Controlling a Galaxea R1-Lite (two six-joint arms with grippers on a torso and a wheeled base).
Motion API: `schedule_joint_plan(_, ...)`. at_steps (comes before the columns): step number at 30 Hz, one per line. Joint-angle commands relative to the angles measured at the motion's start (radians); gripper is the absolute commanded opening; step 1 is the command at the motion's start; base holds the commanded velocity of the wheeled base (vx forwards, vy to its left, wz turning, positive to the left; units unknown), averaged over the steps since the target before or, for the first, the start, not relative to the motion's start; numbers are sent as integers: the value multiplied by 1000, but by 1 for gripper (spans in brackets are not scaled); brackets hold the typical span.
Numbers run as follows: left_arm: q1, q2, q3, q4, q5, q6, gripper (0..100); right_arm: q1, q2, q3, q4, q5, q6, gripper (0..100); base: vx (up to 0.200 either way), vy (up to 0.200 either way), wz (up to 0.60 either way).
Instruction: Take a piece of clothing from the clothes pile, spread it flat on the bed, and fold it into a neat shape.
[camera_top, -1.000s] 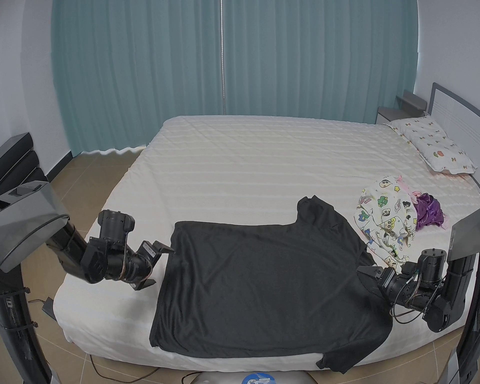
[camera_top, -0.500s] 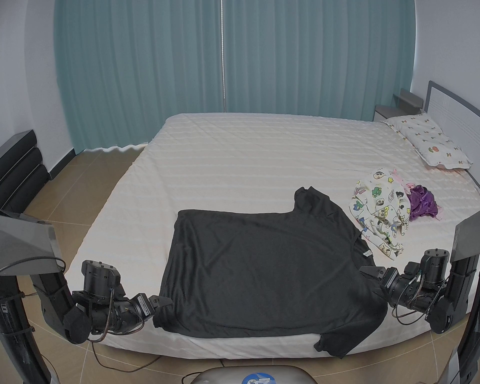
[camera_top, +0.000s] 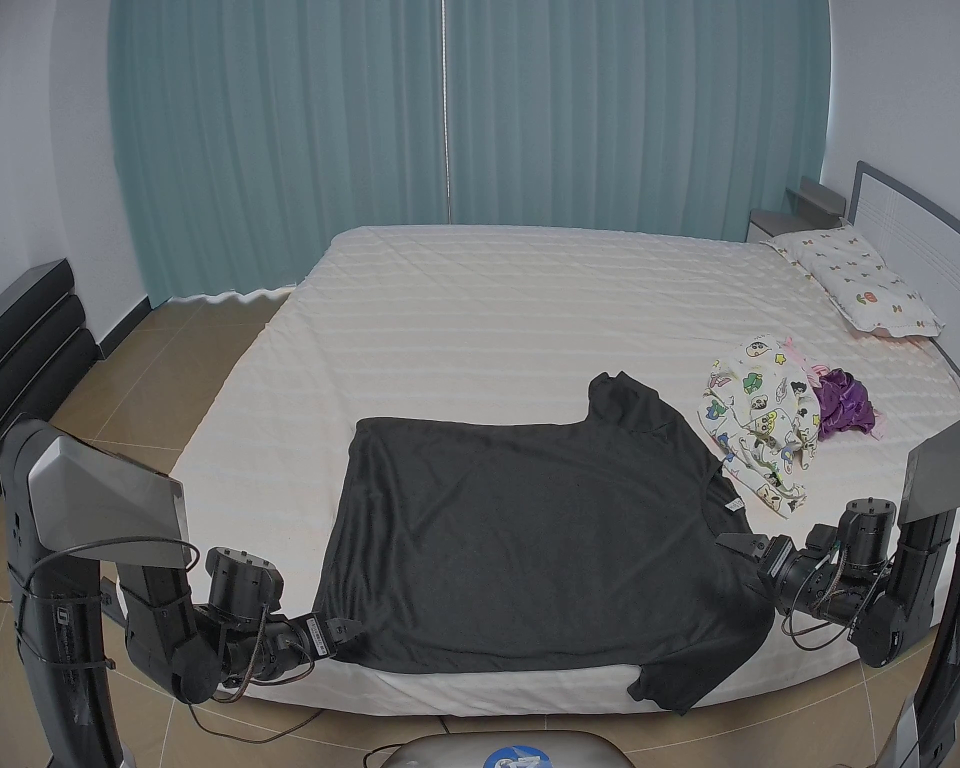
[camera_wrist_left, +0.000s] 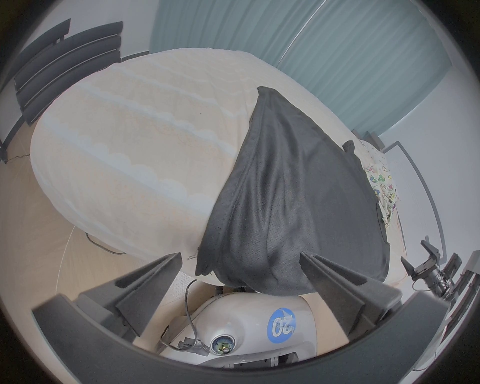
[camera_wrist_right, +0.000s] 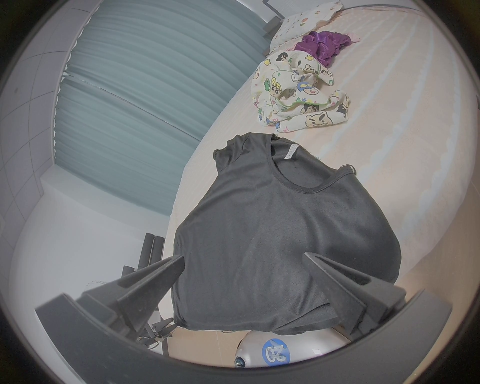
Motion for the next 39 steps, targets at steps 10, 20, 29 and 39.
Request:
schedule_joint_plan(10, -4, 40, -48, 13, 23, 3, 100, 2, 7, -13, -18, 1, 2, 100, 0, 0, 0)
schedule_joint_plan(20, -15, 50, -51, 21, 60, 14, 0, 0, 6, -11, -18, 1, 2, 100, 0, 0, 0)
schedule_joint_plan(29, -6, -52, -25, 29, 46, 20, 0, -43, -2, -1, -16, -4, -67, 100, 0, 0, 0)
schedule_joint_plan(39, 17, -125, -49, 73, -72, -198, 0, -115, 70, -15, 25, -2, -181, 100, 0, 0, 0)
